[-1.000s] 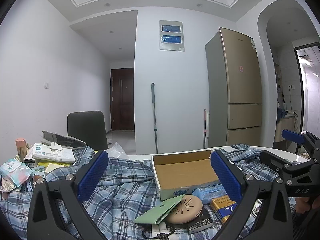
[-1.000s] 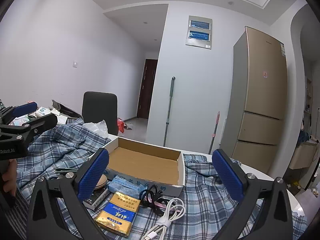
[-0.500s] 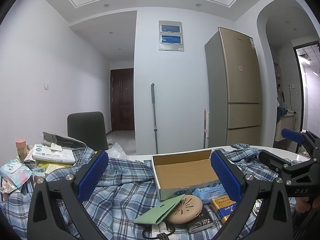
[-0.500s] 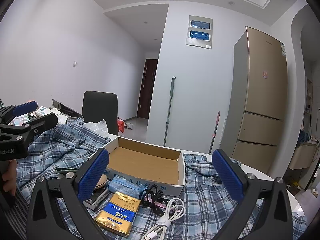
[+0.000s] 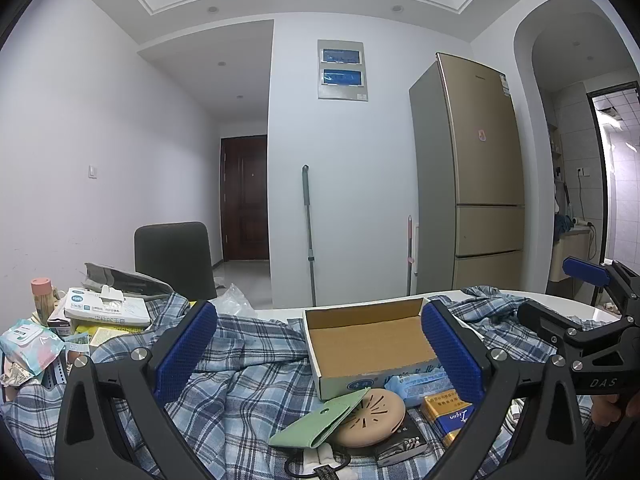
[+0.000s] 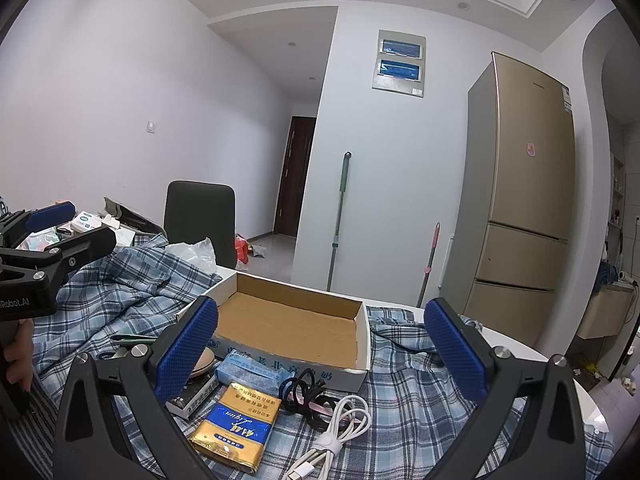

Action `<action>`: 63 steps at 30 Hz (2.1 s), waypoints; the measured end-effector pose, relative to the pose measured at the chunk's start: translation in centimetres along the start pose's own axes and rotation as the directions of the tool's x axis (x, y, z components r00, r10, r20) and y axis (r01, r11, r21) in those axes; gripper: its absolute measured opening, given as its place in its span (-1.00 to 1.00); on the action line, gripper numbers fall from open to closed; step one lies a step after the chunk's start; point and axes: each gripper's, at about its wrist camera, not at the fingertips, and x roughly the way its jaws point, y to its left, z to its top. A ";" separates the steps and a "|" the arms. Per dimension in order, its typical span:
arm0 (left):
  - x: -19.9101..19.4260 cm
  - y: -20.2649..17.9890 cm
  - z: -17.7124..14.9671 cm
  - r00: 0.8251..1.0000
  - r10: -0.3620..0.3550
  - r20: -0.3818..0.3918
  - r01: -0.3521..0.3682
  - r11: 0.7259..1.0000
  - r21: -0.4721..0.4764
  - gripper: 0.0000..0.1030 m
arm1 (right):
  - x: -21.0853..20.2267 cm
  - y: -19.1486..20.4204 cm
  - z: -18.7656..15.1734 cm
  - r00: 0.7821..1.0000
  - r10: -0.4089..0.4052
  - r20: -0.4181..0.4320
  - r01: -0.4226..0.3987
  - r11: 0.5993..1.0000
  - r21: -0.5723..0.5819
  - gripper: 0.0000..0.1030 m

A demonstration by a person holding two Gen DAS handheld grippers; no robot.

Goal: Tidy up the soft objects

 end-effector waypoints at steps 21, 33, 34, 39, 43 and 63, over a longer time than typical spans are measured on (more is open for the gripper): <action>2.0 -0.2 0.6 0.982 -0.131 -0.138 0.133 0.991 -0.001 1.00 | 1.0 -2.9 0.5 0.998 -0.008 -0.067 0.016 0.992 0.126 1.00; 5.2 1.3 0.4 0.890 -0.109 -0.443 0.124 0.992 0.005 0.73 | 1.5 -3.5 0.7 0.988 0.067 -0.141 -0.042 0.984 0.173 1.00; 5.4 1.4 0.3 0.882 -0.114 -0.457 0.131 0.991 0.005 0.70 | 1.6 -3.4 0.7 0.987 0.069 -0.144 -0.044 0.984 0.173 1.00; 6.7 1.5 -0.9 0.840 -0.129 -0.527 0.158 0.987 0.011 0.51 | 1.7 -3.0 0.5 0.984 0.080 -0.156 -0.056 0.986 0.154 1.00; 7.8 1.2 -2.2 0.780 -0.201 -0.593 0.218 0.975 -0.044 0.26 | 2.0 -2.6 0.2 0.982 0.086 -0.170 -0.063 0.988 0.139 1.00; 12.9 -2.2 -5.6 0.659 -0.034 -0.751 0.248 0.953 0.175 -0.28 | 2.0 -2.3 0.0 0.978 0.102 -0.183 -0.078 0.988 0.132 1.00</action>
